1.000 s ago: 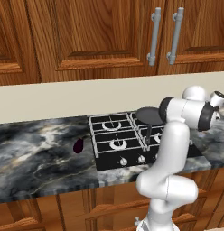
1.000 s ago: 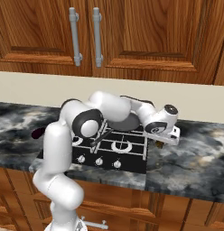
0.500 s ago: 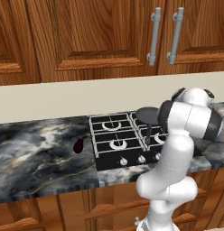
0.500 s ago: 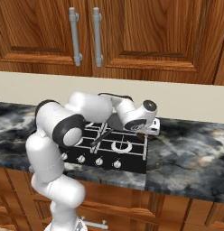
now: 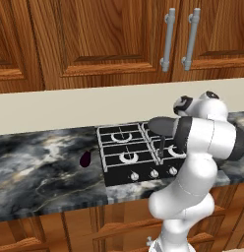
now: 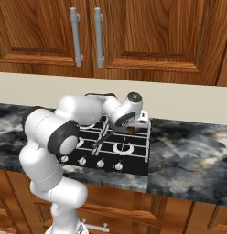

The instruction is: Put the sweet potato and eggplant in the pan. Then turn on the rear right burner and set the heat to medium.

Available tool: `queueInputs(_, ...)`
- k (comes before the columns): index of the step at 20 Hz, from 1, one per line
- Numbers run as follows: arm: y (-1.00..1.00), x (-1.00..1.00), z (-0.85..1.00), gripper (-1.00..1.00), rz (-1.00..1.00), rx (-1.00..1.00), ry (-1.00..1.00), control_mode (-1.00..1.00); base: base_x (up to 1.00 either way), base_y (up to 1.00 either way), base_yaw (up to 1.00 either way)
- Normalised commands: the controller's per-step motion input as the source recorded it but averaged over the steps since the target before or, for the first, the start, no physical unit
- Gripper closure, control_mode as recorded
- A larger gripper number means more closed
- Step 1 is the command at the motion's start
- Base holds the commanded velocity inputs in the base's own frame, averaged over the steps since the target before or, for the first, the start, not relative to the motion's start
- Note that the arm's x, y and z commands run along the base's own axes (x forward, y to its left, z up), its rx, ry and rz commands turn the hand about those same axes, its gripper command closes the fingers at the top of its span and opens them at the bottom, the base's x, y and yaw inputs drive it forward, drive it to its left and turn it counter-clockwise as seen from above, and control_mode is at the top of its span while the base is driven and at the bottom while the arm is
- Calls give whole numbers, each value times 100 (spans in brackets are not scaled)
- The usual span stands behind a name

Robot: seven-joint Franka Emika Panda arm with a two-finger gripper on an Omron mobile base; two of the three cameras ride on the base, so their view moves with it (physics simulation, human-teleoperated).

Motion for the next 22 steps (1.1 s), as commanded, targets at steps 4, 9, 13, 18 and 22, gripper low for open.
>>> queueInputs(4, 26, 32, 0, 100, 0, 0, 0, -100, 0, 0, 0)
queueInputs(9, 17, 43, 0, 100, 0, 0, 0, -100, 0, 0, 0)
queueInputs(13, 11, 46, 0, 100, 0, 0, 0, -100, 0, 0, 0)
queueInputs(18, 6, 34, -3, 100, 0, 0, 0, -100, 0, 0, 0)
queueInputs(22, 0, 6, -13, 100, 0, 0, 0, -100, 0, 0, 0)
